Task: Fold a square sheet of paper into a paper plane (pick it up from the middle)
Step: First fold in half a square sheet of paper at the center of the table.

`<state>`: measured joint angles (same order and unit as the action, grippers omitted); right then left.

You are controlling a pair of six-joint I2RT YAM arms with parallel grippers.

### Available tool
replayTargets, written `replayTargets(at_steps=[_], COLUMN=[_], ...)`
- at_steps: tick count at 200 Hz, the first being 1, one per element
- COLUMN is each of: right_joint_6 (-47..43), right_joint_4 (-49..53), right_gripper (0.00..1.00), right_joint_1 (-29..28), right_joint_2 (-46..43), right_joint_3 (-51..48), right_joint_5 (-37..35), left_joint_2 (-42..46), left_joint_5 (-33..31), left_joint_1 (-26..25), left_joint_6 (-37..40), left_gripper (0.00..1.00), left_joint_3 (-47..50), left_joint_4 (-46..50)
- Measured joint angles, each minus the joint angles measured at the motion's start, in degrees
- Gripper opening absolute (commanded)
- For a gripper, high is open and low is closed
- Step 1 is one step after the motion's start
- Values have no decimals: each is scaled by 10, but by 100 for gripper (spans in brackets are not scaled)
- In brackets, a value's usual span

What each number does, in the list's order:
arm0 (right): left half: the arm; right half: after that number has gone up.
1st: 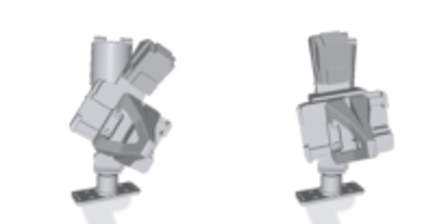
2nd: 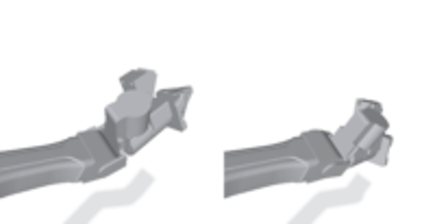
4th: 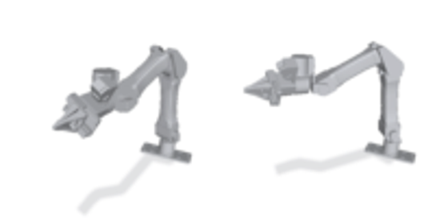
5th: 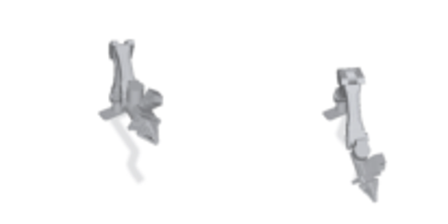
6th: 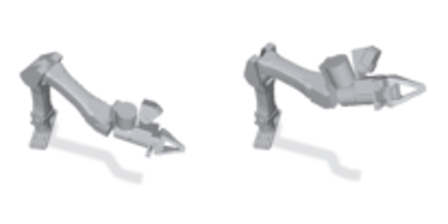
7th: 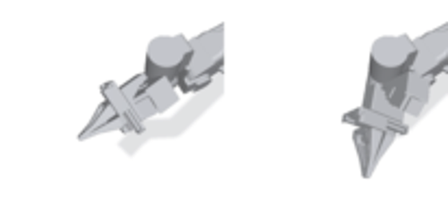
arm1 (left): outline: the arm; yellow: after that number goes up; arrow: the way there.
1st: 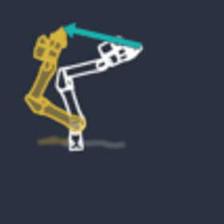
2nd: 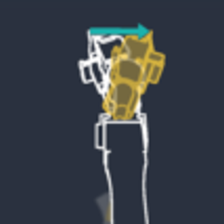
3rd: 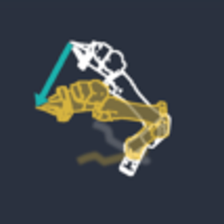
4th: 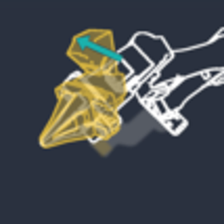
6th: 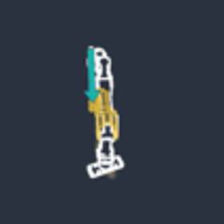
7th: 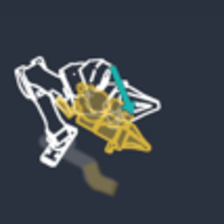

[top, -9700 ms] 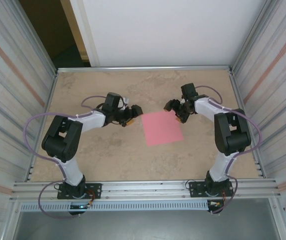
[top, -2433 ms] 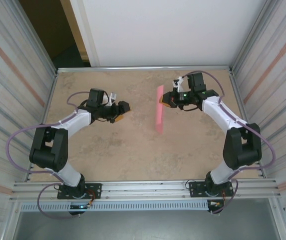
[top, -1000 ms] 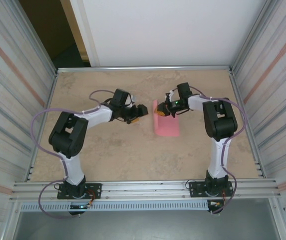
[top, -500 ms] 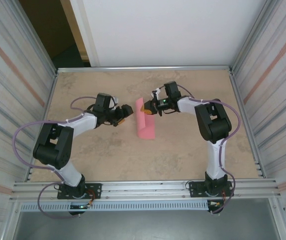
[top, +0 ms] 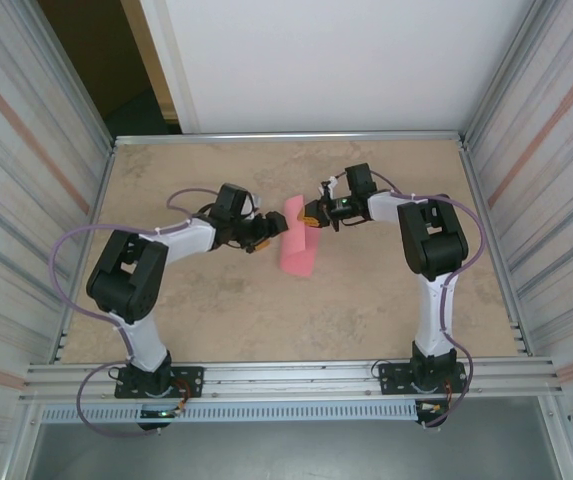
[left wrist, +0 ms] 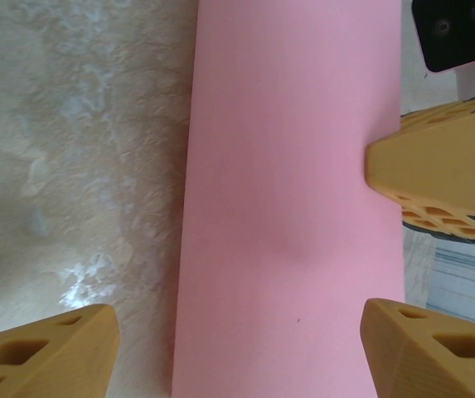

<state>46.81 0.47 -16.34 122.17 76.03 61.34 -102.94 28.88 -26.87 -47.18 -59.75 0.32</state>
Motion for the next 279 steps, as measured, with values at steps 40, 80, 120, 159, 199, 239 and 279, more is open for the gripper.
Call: replayTargets(at_steps=[40,80,120,159,199,239,279], right_joint_6=[-27,-43,-45,-45,-45,-44,-42], right_joint_4=[14,31,37,40,41,41,41], right_gripper=[3,4,4,6,8,10,21], right_joint_1=[15,16,16,16,16,16,16], right_joint_2=[0,-1,-12,-26,-29,-29,-30], right_joint_3=[-23,-45,-64,-76,-81,-82,-84], right_joint_5=[-16,-36,-53,-64,-72,-76,-77], left_joint_2=[-16,-37,-65,-95,-120,-132,-149], left_joint_5=[0,0,-5,-7,-10,-10,-19], left_joint_1=[-17,-28,-29,-29,-29,-30,-36], left_joint_6=[8,18,39,59,72,80,91], left_gripper=[75,70,66,62,58,53,45], left_joint_3=[-20,-44,-89,-132,-155,-162,-180], left_joint_4=[15,42,79,104,128,140,168])
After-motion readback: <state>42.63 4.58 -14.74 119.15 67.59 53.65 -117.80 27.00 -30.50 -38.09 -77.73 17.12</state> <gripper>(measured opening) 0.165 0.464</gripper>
